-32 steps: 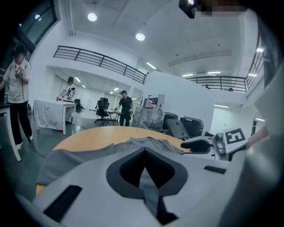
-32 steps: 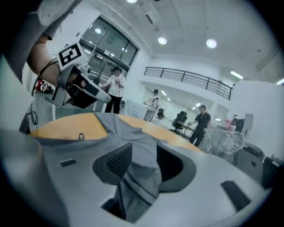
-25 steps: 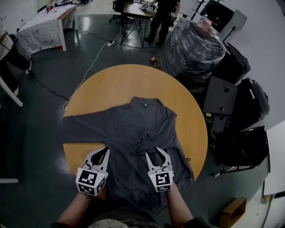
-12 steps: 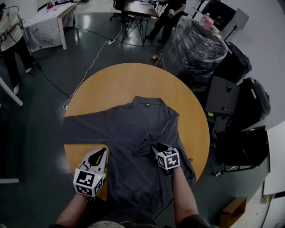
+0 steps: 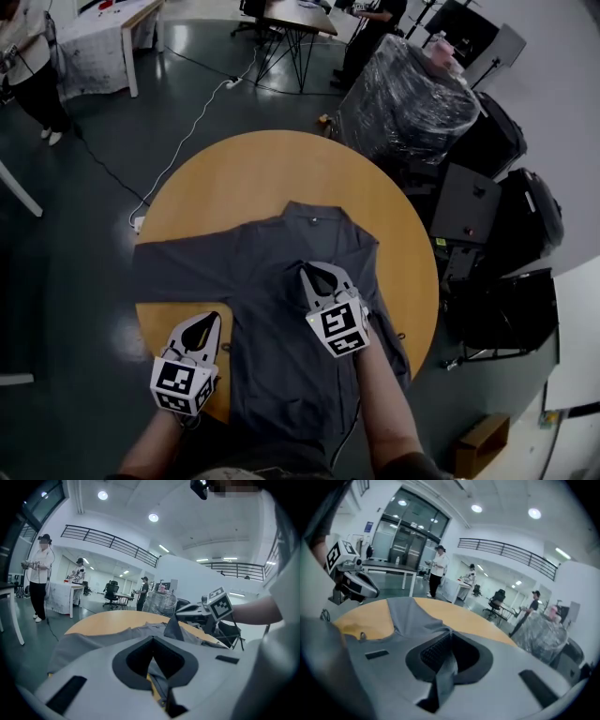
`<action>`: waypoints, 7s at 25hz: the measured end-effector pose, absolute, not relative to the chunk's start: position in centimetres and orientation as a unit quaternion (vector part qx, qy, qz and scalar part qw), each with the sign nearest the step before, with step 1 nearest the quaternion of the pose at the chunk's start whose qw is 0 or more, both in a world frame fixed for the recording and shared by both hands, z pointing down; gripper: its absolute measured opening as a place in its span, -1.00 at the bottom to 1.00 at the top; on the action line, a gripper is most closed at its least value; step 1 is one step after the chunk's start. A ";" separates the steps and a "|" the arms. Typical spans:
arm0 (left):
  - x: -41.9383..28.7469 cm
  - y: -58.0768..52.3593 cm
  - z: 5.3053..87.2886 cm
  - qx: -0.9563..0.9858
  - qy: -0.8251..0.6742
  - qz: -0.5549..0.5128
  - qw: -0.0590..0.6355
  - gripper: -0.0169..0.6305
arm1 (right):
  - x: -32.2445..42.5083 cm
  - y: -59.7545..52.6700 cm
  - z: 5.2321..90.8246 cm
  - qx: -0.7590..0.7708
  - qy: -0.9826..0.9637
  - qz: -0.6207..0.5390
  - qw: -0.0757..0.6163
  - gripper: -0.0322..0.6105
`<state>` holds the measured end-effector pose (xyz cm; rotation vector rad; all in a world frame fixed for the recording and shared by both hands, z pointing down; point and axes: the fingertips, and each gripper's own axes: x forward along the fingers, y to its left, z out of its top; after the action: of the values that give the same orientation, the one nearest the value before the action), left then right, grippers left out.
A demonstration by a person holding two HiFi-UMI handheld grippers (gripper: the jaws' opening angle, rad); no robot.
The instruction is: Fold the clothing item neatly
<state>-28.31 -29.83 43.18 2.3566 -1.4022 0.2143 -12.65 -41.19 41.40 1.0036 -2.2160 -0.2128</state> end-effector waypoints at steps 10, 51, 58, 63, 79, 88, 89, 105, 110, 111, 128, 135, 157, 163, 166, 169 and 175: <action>-29.9 -28.5 44.5 0.837 -0.499 0.075 0.211 -0.92 | -19.9 -40.1 47.7 0.295 -0.862 -0.145 0.387 -0.50; -28.3 -29.1 45.0 0.844 -0.483 0.088 0.214 -0.92 | -16.3 -29.0 51.3 0.210 -0.888 0.082 0.401 -0.49; -29.0 -28.2 44.8 0.843 -0.487 0.097 0.209 -0.92 | -20.6 -29.8 53.3 0.229 -0.898 0.101 0.362 -0.49; -29.9 -26.4 43.5 0.827 -0.519 0.099 0.190 -0.92 | -20.5 -28.1 52.6 0.231 -0.906 0.125 0.333 -0.49; -31.5 -13.2 39.9 0.745 -0.643 0.090 0.154 -0.92 | -18.3 -14.8 32.9 0.281 -0.957 0.044 -0.051 -0.90; -33.2 -10.8 38.4 0.719 -0.675 0.090 0.138 -0.92 | -23.2 -10.0 31.7 0.229 -0.966 0.074 -0.092 -0.93; -33.4 -10.7 38.4 0.718 -0.676 0.089 0.139 -0.92 | -23.8 -9.4 32.0 0.215 -0.969 0.082 -0.087 -0.93; -45.5 -15.4 40.4 0.747 -0.645 0.055 0.154 -0.92 | -37.1 -11.0 39.1 0.273 -0.959 0.073 0.040 -0.93; -55.6 -16.6 41.1 0.762 -0.626 0.055 0.156 -0.92 | -45.6 -14.4 42.5 0.352 -0.929 0.089 0.074 -0.93; -57.4 -16.6 41.4 0.767 -0.619 0.057 0.159 -0.92 | -47.0 -14.9 43.2 0.372 -0.919 0.101 0.080 -0.93; -65.8 -18.8 47.1 0.816 -0.539 0.103 0.181 -0.92 | -52.3 -21.8 57.5 0.578 -0.768 0.220 0.166 -0.69; -67.0 -20.7 49.0 0.802 -0.548 0.119 0.203 -0.92 | -53.0 -26.3 63.5 0.588 -0.737 0.268 0.197 -0.63; -67.3 -23.6 50.0 0.803 -0.545 0.120 0.209 -0.92 | -57.2 -30.2 60.8 0.568 -0.773 0.195 0.206 -0.84; -67.9 -21.0 47.6 0.804 -0.548 0.101 0.207 -0.92 | -56.8 -28.9 55.1 0.553 -0.771 0.278 0.152 -0.84; -67.5 -19.9 47.2 0.806 -0.545 0.091 0.211 -0.92 | -55.4 -28.9 51.0 0.553 -0.779 0.267 0.129 -0.84; -66.3 -19.6 46.2 0.815 -0.538 0.091 0.194 -0.92 | -52.9 -29.1 47.2 0.562 -0.785 0.234 0.114 -0.84; -61.8 -19.4 42.8 0.832 -0.525 0.084 0.158 -0.92 | -45.5 -28.9 42.3 0.578 -0.783 0.214 0.082 -0.84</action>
<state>-61.82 -19.38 42.80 2.3817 -1.5006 0.2405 -45.48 -28.92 42.26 1.7275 -2.3383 0.6397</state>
